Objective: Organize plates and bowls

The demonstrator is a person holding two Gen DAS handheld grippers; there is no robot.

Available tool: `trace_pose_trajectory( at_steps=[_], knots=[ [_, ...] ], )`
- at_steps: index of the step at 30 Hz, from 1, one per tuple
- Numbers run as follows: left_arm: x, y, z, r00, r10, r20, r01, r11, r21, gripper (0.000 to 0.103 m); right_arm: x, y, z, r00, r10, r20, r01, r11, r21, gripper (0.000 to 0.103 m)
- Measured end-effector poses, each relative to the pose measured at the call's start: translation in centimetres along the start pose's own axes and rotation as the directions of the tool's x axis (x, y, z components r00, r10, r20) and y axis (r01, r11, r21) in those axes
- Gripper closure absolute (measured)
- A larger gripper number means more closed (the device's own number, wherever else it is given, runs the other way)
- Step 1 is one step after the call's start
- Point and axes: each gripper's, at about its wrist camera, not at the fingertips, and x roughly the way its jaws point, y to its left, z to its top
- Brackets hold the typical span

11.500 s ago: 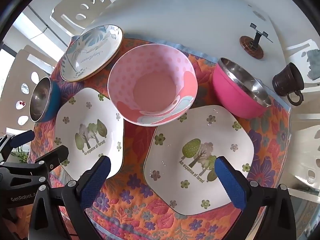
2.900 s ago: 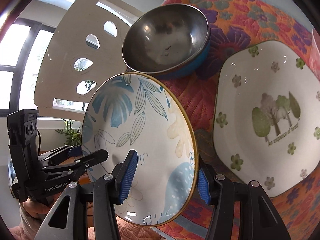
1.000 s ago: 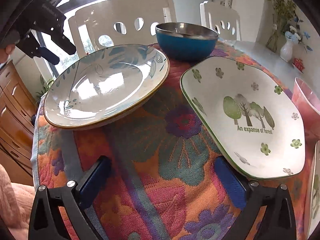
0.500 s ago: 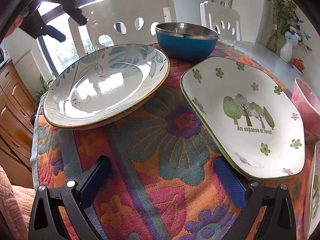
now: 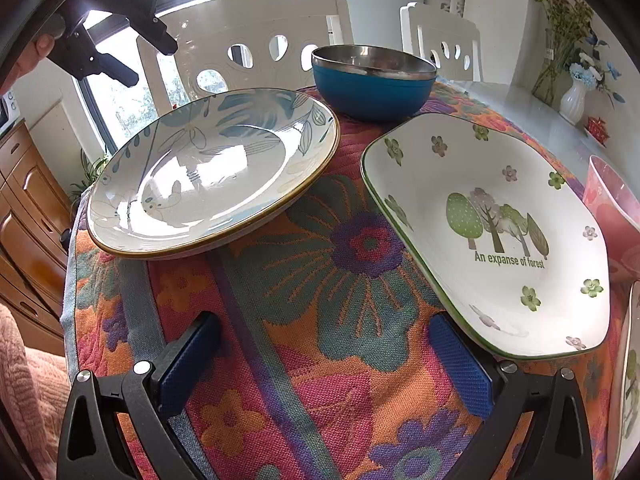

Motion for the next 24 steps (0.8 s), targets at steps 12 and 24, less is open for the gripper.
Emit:
trace_pose_trajectory(
  at_steps=[12,24],
  knots=[
    [0.6,-0.5,2.5,0.998,-0.05,-0.029,0.053,0.993,0.11,0.049,-0.1,0.0,0.0,1.0,0.0,0.0,0.0,1.0,0.0,0.0],
    [1.0,0.9,4.8,0.996,-0.056,-0.074,0.071,0.971,0.23,0.049,-0.1,0.0,0.0,1.0,0.0,0.0,0.0,1.0,0.0,0.0]
  ],
)
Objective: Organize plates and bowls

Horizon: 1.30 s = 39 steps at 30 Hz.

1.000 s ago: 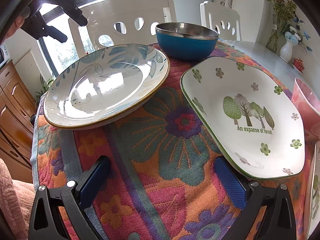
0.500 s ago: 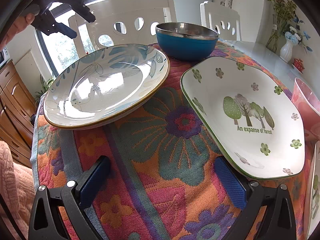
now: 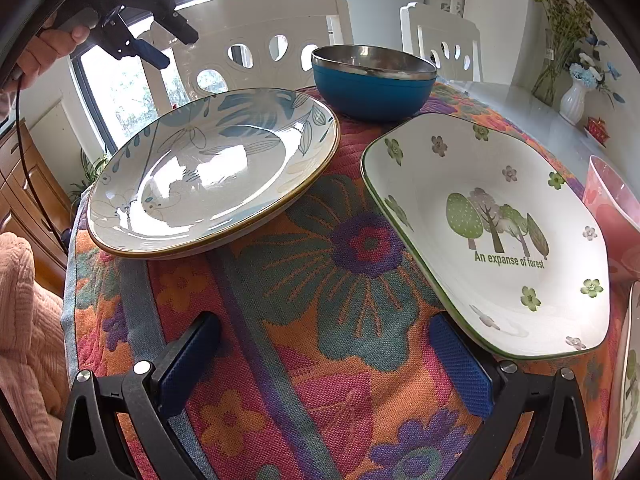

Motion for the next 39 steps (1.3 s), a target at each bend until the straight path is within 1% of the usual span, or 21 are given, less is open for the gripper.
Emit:
trace_pose_trajectory(
  at_steps=[5,9,14,16,21,24,28,29,33,37,39],
  knots=[
    [-0.5,1.1,0.1,1.0,0.011,-0.007,-0.011,1.0,0.002,0.049,0.0,0.0,0.0,1.0,0.0,0.0,0.0,1.0,0.0,0.0],
    [-1.1,1.5,-0.4,0.999,0.046,-0.003,-0.046,0.999,0.011,0.049,0.0,0.0,0.0,1.0,0.0,0.0,0.0,1.0,0.0,0.0],
    [-1.3,2.2,-1.3,0.998,0.058,-0.022,-0.059,0.998,-0.024,0.049,0.1,0.1,-0.1,1.0,0.0,0.0,0.0,1.0,0.0,0.0],
    [-1.4,2.1,-1.6,0.998,0.068,-0.017,-0.068,0.997,-0.03,0.049,0.0,0.0,0.0,1.0,0.0,0.0,0.0,1.0,0.0,0.0],
    [-1.7,0.7,-2.4,0.997,0.072,-0.01,-0.072,0.997,-0.034,0.049,-0.7,-0.4,0.1,1.0,0.01,-0.001,-0.01,1.0,-0.001,0.0],
    [-1.4,-0.3,-3.0,0.998,0.066,-0.015,-0.066,0.997,-0.034,0.049,-0.7,-0.3,0.1,1.0,-0.003,0.001,0.003,1.0,-0.009,0.0],
    [-1.1,-1.4,-4.1,0.998,0.065,-0.022,-0.066,0.997,-0.043,0.048,-0.7,-0.4,0.2,1.0,0.001,0.0,-0.001,1.0,-0.005,0.0],
    [-0.9,-1.6,-4.4,0.997,0.067,-0.026,-0.068,0.997,-0.048,0.047,-0.7,-0.4,0.2,1.0,-0.001,0.0,0.001,1.0,-0.006,0.0],
    [-0.3,-2.1,-5.5,0.994,0.093,-0.049,-0.096,0.994,-0.056,0.047,-0.7,-0.5,0.2,1.0,0.006,0.001,-0.006,1.0,-0.007,0.0],
    [-0.2,-3.7,-6.3,0.992,0.116,-0.052,-0.117,0.993,-0.007,0.047,-0.7,-0.6,0.2,1.0,0.009,0.0,-0.009,1.0,-0.011,0.0],
    [0.2,-5.3,-6.6,0.99,0.13,-0.064,-0.127,0.991,0.049,0.047,-0.7,-0.6,0.3,1.0,0.01,0.0,-0.01,1.0,-0.01,0.0]
  ],
)
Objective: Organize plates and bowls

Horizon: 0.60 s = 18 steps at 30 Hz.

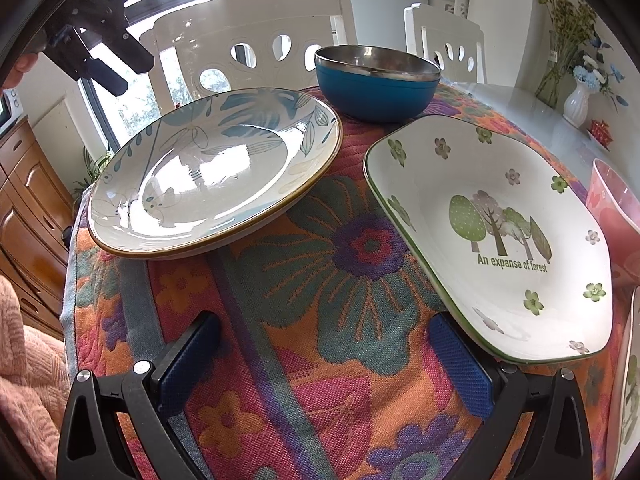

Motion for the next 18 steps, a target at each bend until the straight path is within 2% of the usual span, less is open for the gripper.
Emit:
trace_pose_trajectory(
  at_steps=[6,9,10,11,12,15,18],
  knots=[
    [1.5,-4.9,-0.1,0.999,0.001,-0.052,0.003,0.996,0.087,0.047,0.1,-0.3,0.3,1.0,0.014,-0.023,-0.014,1.0,0.011,0.0],
    [1.8,-7.2,-0.1,0.998,0.01,-0.069,-0.001,0.991,0.13,0.047,-0.2,-0.5,1.1,0.989,0.023,-0.144,-0.016,0.999,0.048,0.002],
    [1.9,-7.8,-0.1,0.997,0.012,-0.073,-0.002,0.99,0.143,0.047,-0.6,-0.8,1.3,0.983,0.028,-0.183,-0.015,0.997,0.075,0.01],
    [2.0,-8.6,-0.1,0.997,0.015,-0.08,-0.003,0.988,0.155,0.047,-1.4,-1.2,1.4,0.979,0.038,-0.2,-0.017,0.994,0.107,0.025],
    [2.1,-9.5,-0.1,0.996,0.02,-0.089,-0.005,0.986,0.168,0.047,-2.4,-1.8,1.3,0.976,0.063,-0.208,-0.032,0.988,0.149,0.03],
    [2.5,-12.7,-0.2,0.994,0.017,-0.112,0.008,0.976,0.216,0.046,-6.4,-5.0,0.5,0.97,0.151,-0.191,-0.087,0.949,0.303,0.031],
    [3.3,-16.5,-0.4,0.991,0.01,-0.132,0.026,0.961,0.274,0.046,-10.7,-9.3,-0.9,0.974,0.14,-0.179,-0.054,0.908,0.416,0.031]
  ],
)
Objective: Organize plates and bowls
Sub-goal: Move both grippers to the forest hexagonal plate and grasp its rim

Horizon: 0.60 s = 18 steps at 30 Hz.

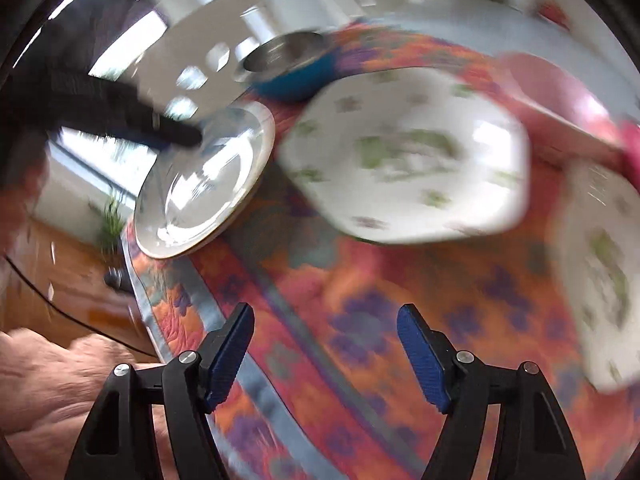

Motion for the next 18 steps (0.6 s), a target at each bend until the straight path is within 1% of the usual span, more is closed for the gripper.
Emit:
trace_pose_trajectory(
  at_steps=[1,2,3,6,9,12,14,16,18],
  knots=[
    [0.3,-1.1,0.3,1.0,-0.003,-0.005,0.004,1.0,0.016,0.044,-1.6,-1.9,-0.2,1.0,-0.009,0.009,0.008,0.999,0.045,0.029],
    [0.8,-2.7,1.0,1.0,-0.007,-0.012,0.008,0.999,0.036,0.043,-2.6,-3.3,-0.3,1.0,-0.022,0.008,0.021,0.997,0.077,0.023],
    [1.2,-3.7,1.4,1.0,-0.008,-0.019,0.009,0.999,0.047,0.043,-3.5,-4.8,-0.4,0.999,-0.04,0.004,0.039,0.993,0.11,0.022],
    [1.9,-7.6,3.0,0.999,-0.025,-0.023,0.027,0.995,0.097,0.043,-6.0,-9.2,-0.1,0.997,-0.069,0.021,0.064,0.981,0.184,0.022],
    [2.4,-12.2,4.0,1.0,-0.015,-0.004,0.015,0.984,0.179,0.043,-8.2,-13.7,0.4,0.996,-0.077,0.05,0.061,0.963,0.261,0.022],
    [3.4,-15.9,4.6,1.0,0.005,0.003,-0.006,0.971,0.239,0.043,-9.5,-17.0,1.1,0.992,-0.115,0.051,0.095,0.95,0.298,0.022],
    [4.3,-18.0,4.8,1.0,-0.005,-0.016,0.009,0.965,0.261,0.043,-9.8,-18.5,1.6,0.99,-0.135,0.045,0.114,0.942,0.315,0.022],
    [5.4,-19.8,5.0,0.999,-0.01,-0.034,0.02,0.96,0.279,0.043,-9.6,-20.6,1.9,0.99,-0.136,0.035,0.115,0.931,0.346,0.022],
    [6.7,-21.3,5.1,0.999,0.0,-0.048,0.014,0.956,0.294,0.043,-9.0,-22.2,2.1,0.993,-0.116,0.028,0.097,0.92,0.38,0.022]
  ],
)
